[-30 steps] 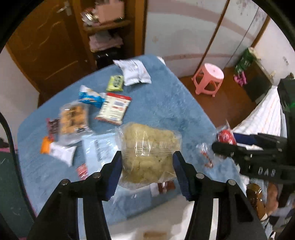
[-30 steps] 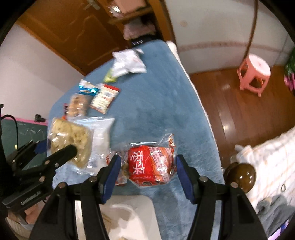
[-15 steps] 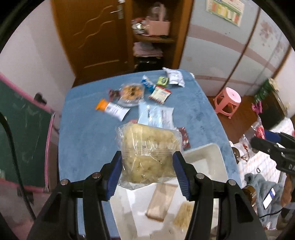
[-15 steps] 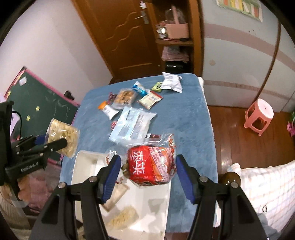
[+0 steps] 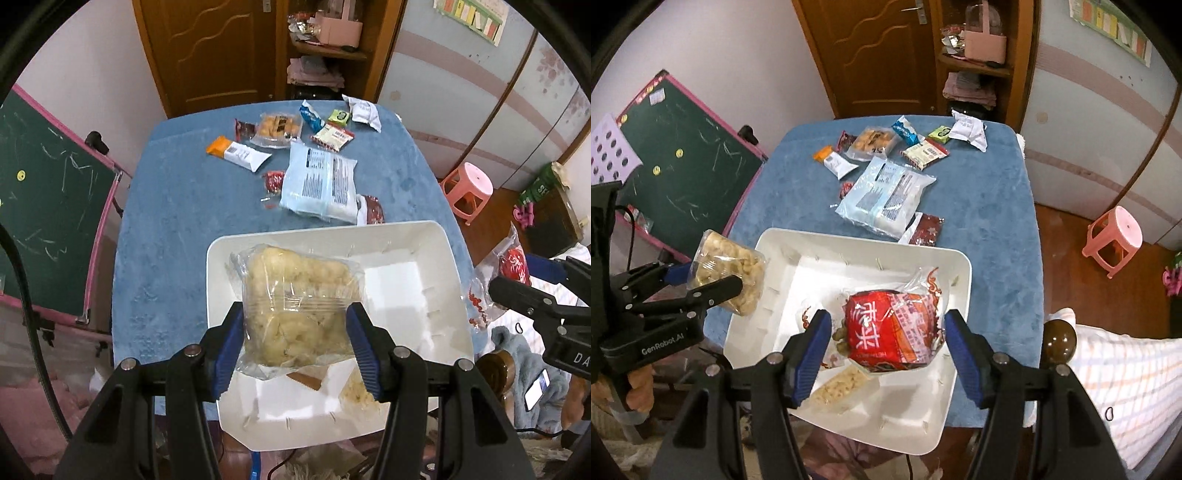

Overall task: Organize snacks
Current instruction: 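Lower both held snacks into the white tray and open both tools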

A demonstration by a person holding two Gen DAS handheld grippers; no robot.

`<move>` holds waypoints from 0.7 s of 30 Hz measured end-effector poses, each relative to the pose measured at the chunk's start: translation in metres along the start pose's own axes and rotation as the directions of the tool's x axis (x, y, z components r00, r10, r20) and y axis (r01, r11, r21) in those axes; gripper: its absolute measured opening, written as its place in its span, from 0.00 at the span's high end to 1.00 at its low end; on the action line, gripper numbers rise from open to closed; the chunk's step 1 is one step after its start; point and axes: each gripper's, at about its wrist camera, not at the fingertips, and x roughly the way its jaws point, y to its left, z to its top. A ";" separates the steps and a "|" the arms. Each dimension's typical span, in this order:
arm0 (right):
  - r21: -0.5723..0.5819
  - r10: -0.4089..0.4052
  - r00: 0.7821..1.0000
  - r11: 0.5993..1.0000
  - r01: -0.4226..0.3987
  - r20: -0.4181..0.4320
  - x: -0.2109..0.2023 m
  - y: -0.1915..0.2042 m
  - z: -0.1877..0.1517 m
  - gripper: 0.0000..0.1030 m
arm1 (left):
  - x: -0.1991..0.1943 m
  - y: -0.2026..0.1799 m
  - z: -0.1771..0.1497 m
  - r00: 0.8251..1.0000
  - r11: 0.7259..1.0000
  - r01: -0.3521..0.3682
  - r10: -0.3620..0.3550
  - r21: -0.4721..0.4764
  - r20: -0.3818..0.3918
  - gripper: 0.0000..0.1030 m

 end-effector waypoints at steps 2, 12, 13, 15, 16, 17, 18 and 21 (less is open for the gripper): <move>-0.003 0.003 1.000 1.000 -0.003 -0.008 0.002 0.001 -0.001 0.36 | 0.001 0.000 -0.003 1.000 1.000 0.002 -0.002 -0.007 -0.004 0.46; 0.031 0.019 1.000 0.999 -0.019 0.016 0.004 0.001 -0.004 0.35 | -0.003 0.010 -0.006 1.000 0.997 -0.010 0.011 -0.078 0.011 0.17; 0.029 0.017 1.000 0.999 -0.018 0.022 0.003 0.001 -0.004 0.35 | -0.002 0.012 -0.005 1.000 0.996 -0.010 0.011 -0.085 0.009 0.17; 0.028 0.015 1.000 0.999 -0.016 0.028 0.002 0.002 -0.004 0.35 | -0.002 0.013 -0.005 1.000 0.995 -0.010 0.011 -0.096 0.008 0.17; 0.029 0.017 0.999 0.999 -0.018 0.029 0.001 0.002 -0.003 0.35 | -0.002 0.013 -0.004 1.000 0.995 -0.008 0.009 -0.099 0.008 0.17; 0.031 0.020 0.999 0.999 -0.021 0.027 0.001 0.002 -0.003 0.35 | -0.002 0.014 -0.004 1.000 0.995 -0.007 0.008 -0.101 0.009 0.17; 0.034 0.024 0.999 0.999 -0.025 0.026 0.002 0.002 -0.003 0.35 | -0.002 0.013 -0.003 1.000 0.995 -0.007 0.008 -0.102 0.009 0.17; 0.040 0.029 0.999 0.999 -0.030 0.023 0.002 0.001 -0.003 0.35 | -0.003 0.014 -0.003 1.000 0.995 -0.007 0.009 -0.096 0.015 0.17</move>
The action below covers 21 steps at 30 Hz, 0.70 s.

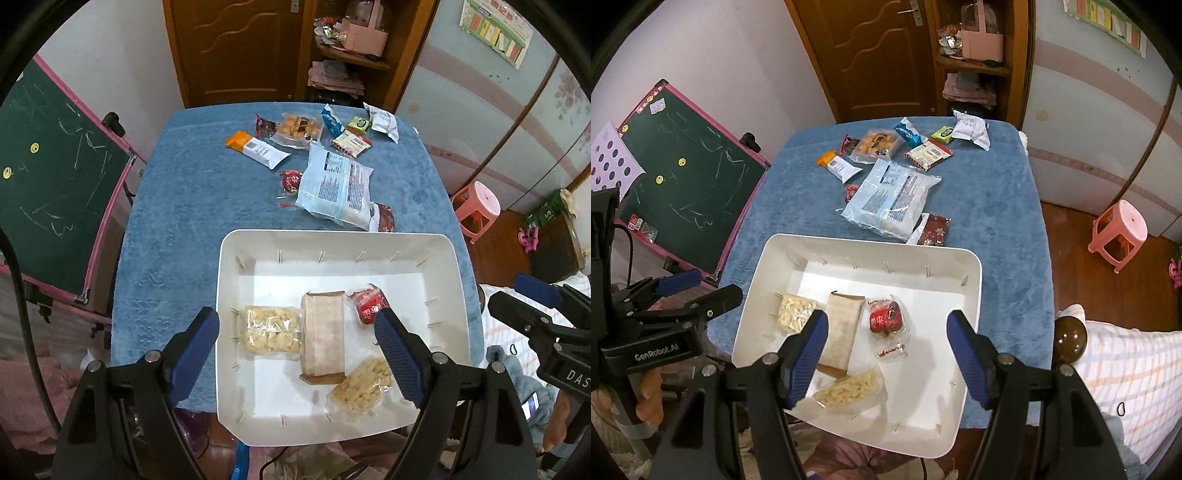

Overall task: Organize snacks
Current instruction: 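Lower both held snacks into the white tray and open both tools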

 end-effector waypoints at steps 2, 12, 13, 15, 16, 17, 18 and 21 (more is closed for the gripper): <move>-0.001 -0.001 1.000 1.000 0.001 0.001 0.000 0.000 0.000 0.35 | -0.001 -0.001 0.001 1.000 1.000 -0.006 0.006 0.004 0.005 0.17; -0.003 0.001 1.000 1.000 -0.001 0.004 0.000 0.000 0.001 0.35 | -0.006 -0.007 0.004 1.000 1.000 -0.014 0.014 0.023 0.023 0.17; -0.004 0.001 1.000 1.000 -0.001 0.003 0.000 0.001 0.002 0.35 | -0.006 -0.007 0.004 1.000 1.000 -0.013 0.012 0.026 0.025 0.17; -0.004 0.000 1.000 1.000 0.000 0.004 0.000 0.001 0.002 0.35 | -0.007 -0.008 0.004 1.000 0.999 -0.014 0.014 0.029 0.027 0.17; -0.002 -0.001 1.000 1.000 0.001 0.005 0.000 0.001 0.002 0.35 | -0.007 -0.008 0.005 0.999 0.999 -0.016 0.015 0.032 0.028 0.17; -0.002 0.000 1.000 1.000 0.000 0.005 0.000 0.001 0.002 0.35 | -0.007 -0.009 0.005 0.999 0.999 -0.016 0.015 0.035 0.029 0.17; -0.003 0.001 1.000 1.000 -0.001 0.005 0.000 0.001 0.002 0.35 | -0.007 -0.009 0.005 0.999 0.999 -0.017 0.016 0.037 0.030 0.17; -0.003 0.001 1.000 1.000 -0.001 0.005 0.000 0.003 0.002 0.35 | -0.007 -0.010 0.004 0.999 0.999 -0.018 0.017 0.042 0.031 0.17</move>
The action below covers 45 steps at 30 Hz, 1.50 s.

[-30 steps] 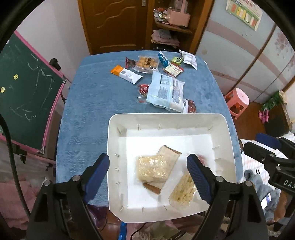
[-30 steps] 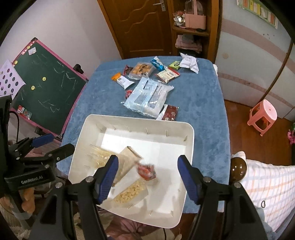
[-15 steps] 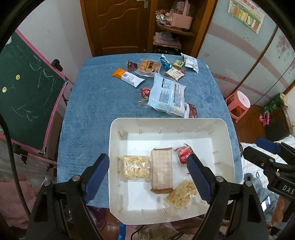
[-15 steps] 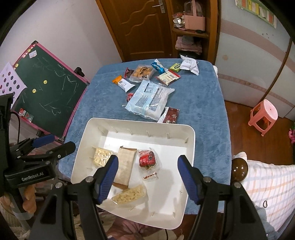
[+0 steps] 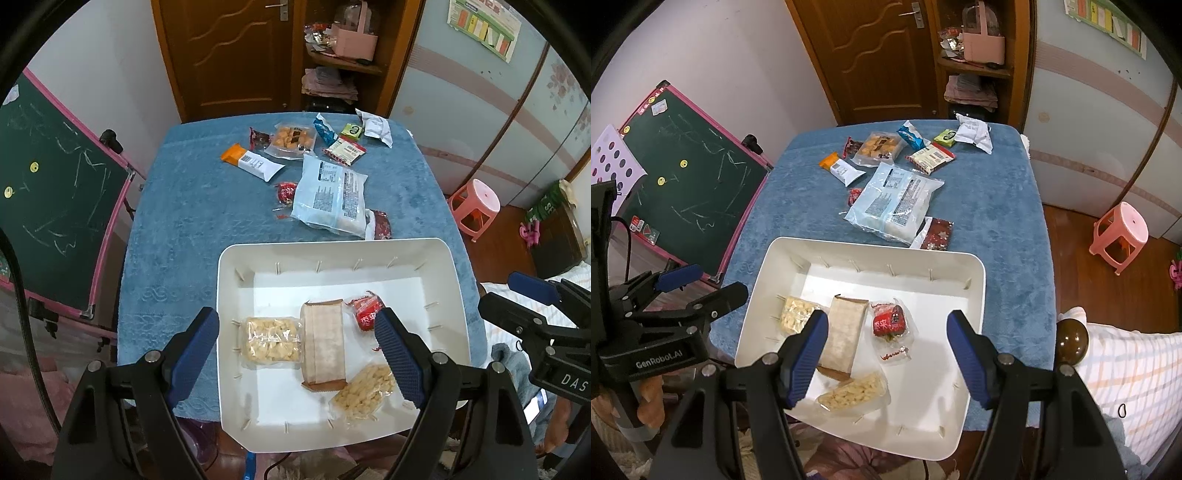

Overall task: Organize snacks
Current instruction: 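Lower both held snacks into the white tray and open both tools, then reach to the clear printed bag with the left tool while the right tool grasps the maroon candy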

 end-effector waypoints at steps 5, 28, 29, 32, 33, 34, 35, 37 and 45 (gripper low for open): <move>0.002 0.000 1.000 1.000 0.000 0.000 0.001 0.000 -0.001 0.35 | 0.000 -0.001 0.000 1.000 1.000 0.000 0.000 -0.004 -0.002 0.17; 0.114 -0.013 1.000 0.993 0.014 -0.011 0.022 -0.024 0.030 0.35 | 0.020 -0.011 0.053 0.999 0.997 0.033 -0.033 0.070 -0.004 0.17; 0.120 -0.013 1.000 0.993 0.015 -0.014 0.024 -0.026 0.033 0.35 | 0.022 -0.012 0.057 0.999 0.997 0.035 -0.035 0.075 -0.004 0.17; 0.136 -0.017 1.000 0.990 0.019 -0.020 0.033 -0.031 0.043 0.35 | 0.029 -0.015 0.070 0.999 0.994 0.035 -0.035 0.100 -0.001 0.17; 0.141 -0.021 1.000 0.990 0.024 -0.021 0.036 -0.033 0.047 0.35 | 0.032 -0.015 0.076 1.000 0.993 0.030 -0.031 0.110 0.002 0.17; 0.147 -0.028 0.999 0.989 0.031 -0.021 0.039 -0.036 0.052 0.35 | 0.034 -0.016 0.082 1.000 0.993 0.027 -0.028 0.117 0.006 0.17; 0.149 -0.034 0.999 0.988 0.037 -0.020 0.042 -0.038 0.056 0.35 | 0.036 -0.016 0.088 1.000 0.992 0.025 -0.027 0.123 0.012 0.17; 0.151 -0.062 0.998 0.986 0.065 -0.019 0.049 -0.043 0.067 0.35 | 0.042 -0.017 0.100 1.000 0.991 0.022 -0.025 0.131 0.018 0.17; 0.223 -0.034 0.994 0.973 0.057 -0.107 0.101 -0.071 0.101 0.35 | 0.092 -0.015 0.146 1.000 0.990 0.024 -0.023 0.136 -0.010 0.17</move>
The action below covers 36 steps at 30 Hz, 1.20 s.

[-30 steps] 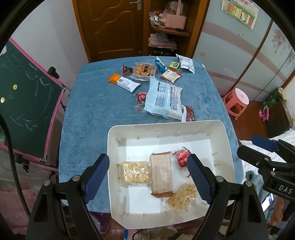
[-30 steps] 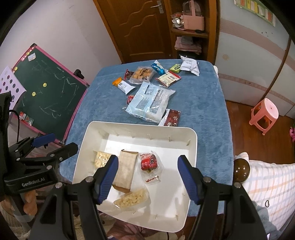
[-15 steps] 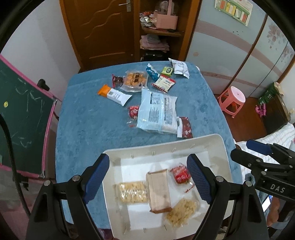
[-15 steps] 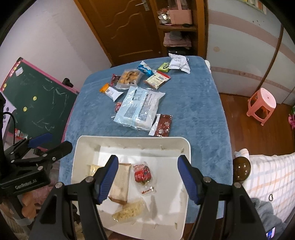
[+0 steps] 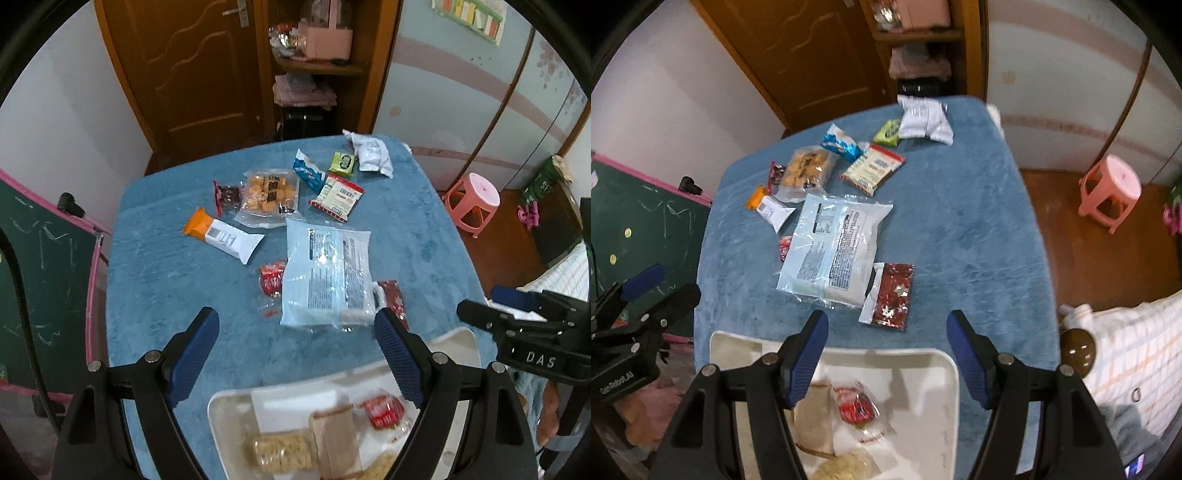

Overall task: Organize snacks
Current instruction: 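Reach to the clear printed bag with the left tool while the right tool grasps the maroon candy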

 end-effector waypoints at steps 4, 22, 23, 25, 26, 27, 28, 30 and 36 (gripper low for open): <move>0.011 0.007 0.996 1.000 -0.006 -0.086 0.044 -0.005 0.017 0.35 | 0.039 0.000 0.021 0.999 1.000 0.021 -0.021 0.005 -0.050 0.17; 0.022 -0.033 0.949 0.999 0.042 -0.312 0.161 -0.008 0.019 0.46 | 0.155 -0.014 0.040 0.956 0.994 0.113 -0.107 0.009 -0.274 0.17; -0.015 -0.066 0.950 0.998 0.065 -0.304 0.161 -0.005 0.019 0.57 | 0.156 -0.015 0.040 0.955 0.993 0.116 -0.109 0.011 -0.276 0.17; -0.049 -0.096 0.950 0.995 0.085 -0.297 0.159 -0.001 0.018 0.60 | 0.157 -0.018 0.040 0.954 0.993 0.120 -0.111 0.016 -0.279 0.17; -0.041 -0.097 0.951 0.995 0.089 -0.295 0.158 -0.003 0.018 0.67 | 0.158 -0.020 0.041 0.953 0.992 0.121 -0.111 0.020 -0.281 0.17; -0.028 -0.091 0.952 0.996 0.086 -0.293 0.157 -0.005 0.019 0.72 | 0.160 -0.022 0.041 0.953 0.992 0.123 -0.111 0.023 -0.283 0.17; -0.006 -0.079 0.954 0.997 0.080 -0.289 0.155 -0.009 0.019 0.72 | 0.162 -0.025 0.041 0.951 0.992 0.126 -0.113 0.028 -0.288 0.17; 0.029 -0.078 0.958 0.996 0.089 -0.274 0.151 -0.019 0.019 0.73 | 0.168 -0.030 0.041 0.947 0.991 0.130 -0.114 0.034 -0.299 0.17; 0.096 -0.079 0.968 0.990 0.105 -0.238 0.140 -0.048 0.022 0.75 | 0.194 -0.047 0.042 0.935 0.992 0.117 -0.097 0.040 -0.342 0.17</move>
